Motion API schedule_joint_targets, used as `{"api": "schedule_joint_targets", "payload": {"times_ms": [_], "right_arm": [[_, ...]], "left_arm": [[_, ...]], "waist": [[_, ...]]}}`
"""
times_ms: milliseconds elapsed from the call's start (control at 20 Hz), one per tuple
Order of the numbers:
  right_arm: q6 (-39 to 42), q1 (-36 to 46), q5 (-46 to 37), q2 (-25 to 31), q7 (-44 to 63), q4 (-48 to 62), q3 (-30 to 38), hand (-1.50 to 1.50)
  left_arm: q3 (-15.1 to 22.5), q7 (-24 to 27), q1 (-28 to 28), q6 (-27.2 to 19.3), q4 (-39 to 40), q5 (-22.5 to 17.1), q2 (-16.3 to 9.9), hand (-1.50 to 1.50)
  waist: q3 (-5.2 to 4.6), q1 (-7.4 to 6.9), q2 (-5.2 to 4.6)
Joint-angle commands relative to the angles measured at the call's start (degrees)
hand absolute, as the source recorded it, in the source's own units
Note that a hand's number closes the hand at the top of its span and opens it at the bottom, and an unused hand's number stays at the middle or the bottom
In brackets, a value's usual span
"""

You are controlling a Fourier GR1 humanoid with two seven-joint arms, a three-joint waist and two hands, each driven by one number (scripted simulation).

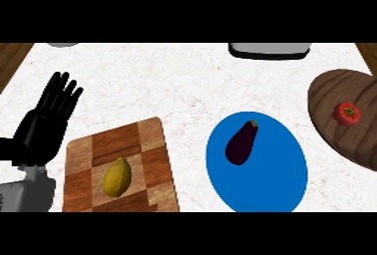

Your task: Pick the bell pepper from the plate and place it in the bowl

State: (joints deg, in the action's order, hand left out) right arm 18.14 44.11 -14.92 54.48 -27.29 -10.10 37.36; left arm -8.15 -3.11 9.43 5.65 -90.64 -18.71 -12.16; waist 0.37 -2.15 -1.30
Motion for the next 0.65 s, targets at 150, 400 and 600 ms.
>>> {"api": "schedule_joint_targets", "payload": {"times_ms": [150, 400, 600], "right_arm": [[8.51, -7.93, 2.01, 7.88, -3.35, 2.62, 2.54, -1.5], [14.21, -12.02, 2.76, 10.51, -5.39, 3.49, 3.33, -1.5], [15.7, -15.8, 2.29, 10.19, -8.46, 3.09, 2.92, -1.5]], "left_arm": [[1.29, -0.11, 0.58, -1.77, -0.27, 1.94, 1.16, 0.0], [2.34, -0.77, -1.6, -1.63, -3.07, 1.6, 2.11, 0.0], [0.71, -0.85, -2.03, -1.33, -2.4, 1.03, 0.91, 0.0]], "waist": [[0.22, 0.77, -0.02], [0.29, 0.4, 0.29], [0.36, 0.27, 0.2]]}}
